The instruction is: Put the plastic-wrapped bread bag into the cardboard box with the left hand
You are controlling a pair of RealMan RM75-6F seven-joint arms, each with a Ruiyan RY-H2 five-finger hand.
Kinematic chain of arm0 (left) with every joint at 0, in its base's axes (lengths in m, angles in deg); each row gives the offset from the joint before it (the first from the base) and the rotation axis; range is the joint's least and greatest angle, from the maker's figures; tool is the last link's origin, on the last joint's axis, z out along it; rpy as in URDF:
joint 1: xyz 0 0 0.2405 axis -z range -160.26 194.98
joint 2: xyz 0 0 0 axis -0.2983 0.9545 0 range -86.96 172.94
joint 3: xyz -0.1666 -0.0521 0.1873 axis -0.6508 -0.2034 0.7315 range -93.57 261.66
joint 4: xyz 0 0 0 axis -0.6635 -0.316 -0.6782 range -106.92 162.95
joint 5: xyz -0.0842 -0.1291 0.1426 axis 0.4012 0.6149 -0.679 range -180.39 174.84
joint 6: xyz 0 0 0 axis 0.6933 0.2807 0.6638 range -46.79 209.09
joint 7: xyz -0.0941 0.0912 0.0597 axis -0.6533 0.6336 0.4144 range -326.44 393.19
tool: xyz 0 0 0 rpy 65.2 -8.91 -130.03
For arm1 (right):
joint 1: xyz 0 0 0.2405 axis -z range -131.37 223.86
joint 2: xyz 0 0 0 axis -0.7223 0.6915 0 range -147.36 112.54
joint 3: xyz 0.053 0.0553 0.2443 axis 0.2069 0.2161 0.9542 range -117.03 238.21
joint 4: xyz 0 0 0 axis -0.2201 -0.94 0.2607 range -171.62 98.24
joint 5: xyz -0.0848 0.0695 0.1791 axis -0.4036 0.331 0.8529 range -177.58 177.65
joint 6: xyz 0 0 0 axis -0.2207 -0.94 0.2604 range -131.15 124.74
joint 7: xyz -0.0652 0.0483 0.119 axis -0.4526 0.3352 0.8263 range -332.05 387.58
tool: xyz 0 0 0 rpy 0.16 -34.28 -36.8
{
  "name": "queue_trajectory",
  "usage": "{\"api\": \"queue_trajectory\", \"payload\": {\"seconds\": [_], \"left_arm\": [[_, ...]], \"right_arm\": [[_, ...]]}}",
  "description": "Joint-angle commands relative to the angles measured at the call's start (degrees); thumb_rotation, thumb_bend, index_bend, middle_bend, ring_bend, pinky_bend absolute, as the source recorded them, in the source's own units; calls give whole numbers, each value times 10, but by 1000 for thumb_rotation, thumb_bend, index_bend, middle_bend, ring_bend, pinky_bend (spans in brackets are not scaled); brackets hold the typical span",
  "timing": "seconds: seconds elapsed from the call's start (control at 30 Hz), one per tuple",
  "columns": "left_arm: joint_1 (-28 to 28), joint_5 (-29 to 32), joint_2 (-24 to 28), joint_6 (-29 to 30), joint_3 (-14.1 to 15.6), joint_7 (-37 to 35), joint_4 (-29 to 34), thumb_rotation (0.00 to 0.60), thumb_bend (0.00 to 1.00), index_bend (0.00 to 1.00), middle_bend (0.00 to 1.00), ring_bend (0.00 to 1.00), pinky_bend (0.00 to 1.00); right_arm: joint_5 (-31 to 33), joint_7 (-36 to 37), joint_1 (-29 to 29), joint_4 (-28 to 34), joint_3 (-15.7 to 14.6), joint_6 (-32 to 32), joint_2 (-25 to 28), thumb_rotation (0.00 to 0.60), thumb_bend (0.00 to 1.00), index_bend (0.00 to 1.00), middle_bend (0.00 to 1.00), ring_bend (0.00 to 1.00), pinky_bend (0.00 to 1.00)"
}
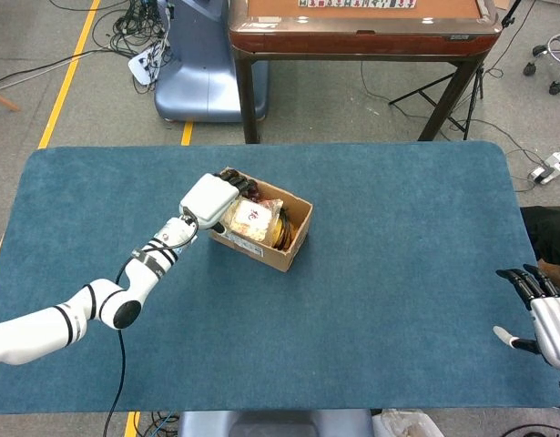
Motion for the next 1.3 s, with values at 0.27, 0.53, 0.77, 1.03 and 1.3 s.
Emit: {"api": "queue_trajectory", "payload": {"seconds": [0.27, 0.53, 0.77, 1.03, 1.3], "left_arm": [[0, 55, 15, 39, 8, 59, 37, 600, 227, 0, 51, 36, 347], [-27, 101, 72, 100, 16, 111, 117, 600, 227, 48, 51, 36, 346], [-72, 119, 146, 152, 35, 131, 212, 600, 227, 114, 51, 45, 346], [-147, 122, 228, 226, 73, 147, 320, 600, 227, 125, 51, 46, 346], [-249, 53, 249, 297, 123, 86, 365, 600, 227, 146, 51, 46, 339]], "right_arm": [[-3, 0, 0, 1, -2, 0, -1, 600, 33, 214, 224, 99, 414], [-5, -4, 1, 1, -4, 0, -2, 600, 33, 214, 224, 98, 414], [-7, -17, -1, 2, -5, 3, -7, 600, 33, 214, 227, 98, 414], [-9, -31, -3, 4, -6, 5, -11, 600, 33, 215, 234, 98, 414], [-9, -39, 0, 7, -4, -3, -10, 600, 33, 214, 234, 98, 414]]}}
